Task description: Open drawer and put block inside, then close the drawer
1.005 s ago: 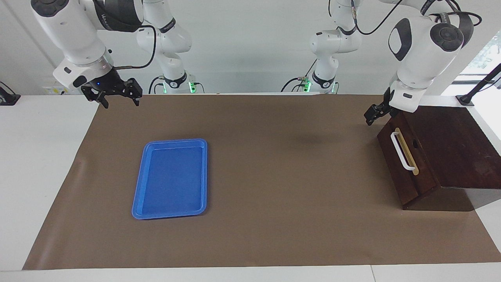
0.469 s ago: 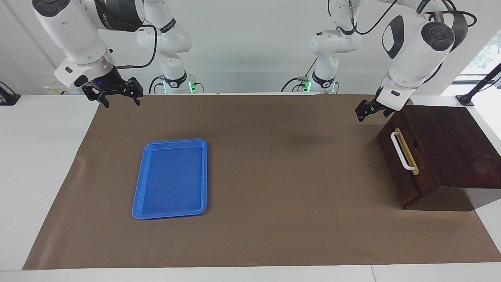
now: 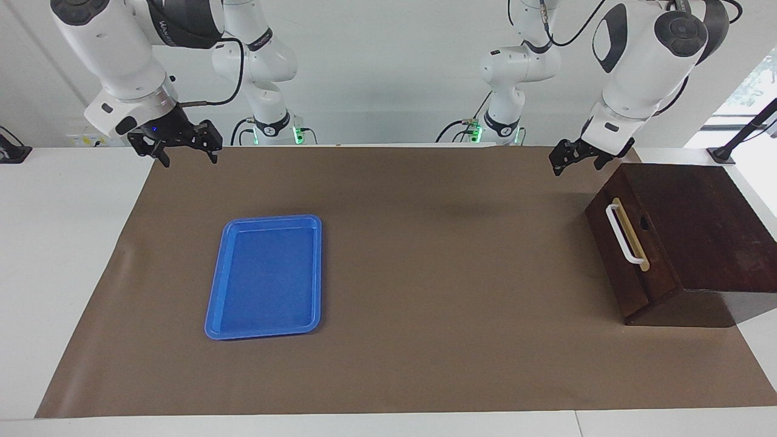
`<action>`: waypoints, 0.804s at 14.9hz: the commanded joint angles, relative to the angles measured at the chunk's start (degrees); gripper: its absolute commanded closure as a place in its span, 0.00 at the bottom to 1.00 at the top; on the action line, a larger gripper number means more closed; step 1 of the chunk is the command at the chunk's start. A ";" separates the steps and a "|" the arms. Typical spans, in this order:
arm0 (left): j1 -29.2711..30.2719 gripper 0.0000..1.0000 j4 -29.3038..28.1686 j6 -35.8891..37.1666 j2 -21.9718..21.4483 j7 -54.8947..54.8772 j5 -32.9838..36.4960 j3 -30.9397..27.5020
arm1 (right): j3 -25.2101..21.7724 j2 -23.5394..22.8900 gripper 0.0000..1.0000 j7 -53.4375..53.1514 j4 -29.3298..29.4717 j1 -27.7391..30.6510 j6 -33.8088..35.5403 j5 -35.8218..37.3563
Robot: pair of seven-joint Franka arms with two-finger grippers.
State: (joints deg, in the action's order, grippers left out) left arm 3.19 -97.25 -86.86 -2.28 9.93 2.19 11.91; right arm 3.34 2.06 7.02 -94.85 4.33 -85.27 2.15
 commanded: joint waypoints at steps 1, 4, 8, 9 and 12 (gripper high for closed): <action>-0.46 0.00 1.61 1.87 -0.62 -2.71 -0.34 -0.66 | 0.70 0.22 0.00 0.54 0.46 0.95 1.07 0.22; -0.03 0.00 2.76 2.05 -0.27 -8.24 0.01 -2.06 | 0.70 0.22 0.00 0.54 0.37 0.95 0.90 0.13; -0.81 0.00 2.94 1.70 -0.18 -10.81 -0.34 -5.84 | 0.70 0.22 0.00 0.62 0.37 1.03 0.98 0.13; -1.60 0.00 3.03 1.96 -0.18 -10.72 -0.34 -5.76 | 0.61 0.22 0.00 0.62 0.37 1.03 0.90 0.13; -1.61 0.00 3.47 2.14 -0.27 -10.81 -0.61 -5.49 | 0.70 0.22 0.00 0.62 0.37 1.03 0.90 0.13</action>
State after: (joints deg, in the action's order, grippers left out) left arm 2.63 -95.17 -86.21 -2.72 -0.52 2.18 6.92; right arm 3.34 2.06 7.02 -94.82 4.33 -85.27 2.15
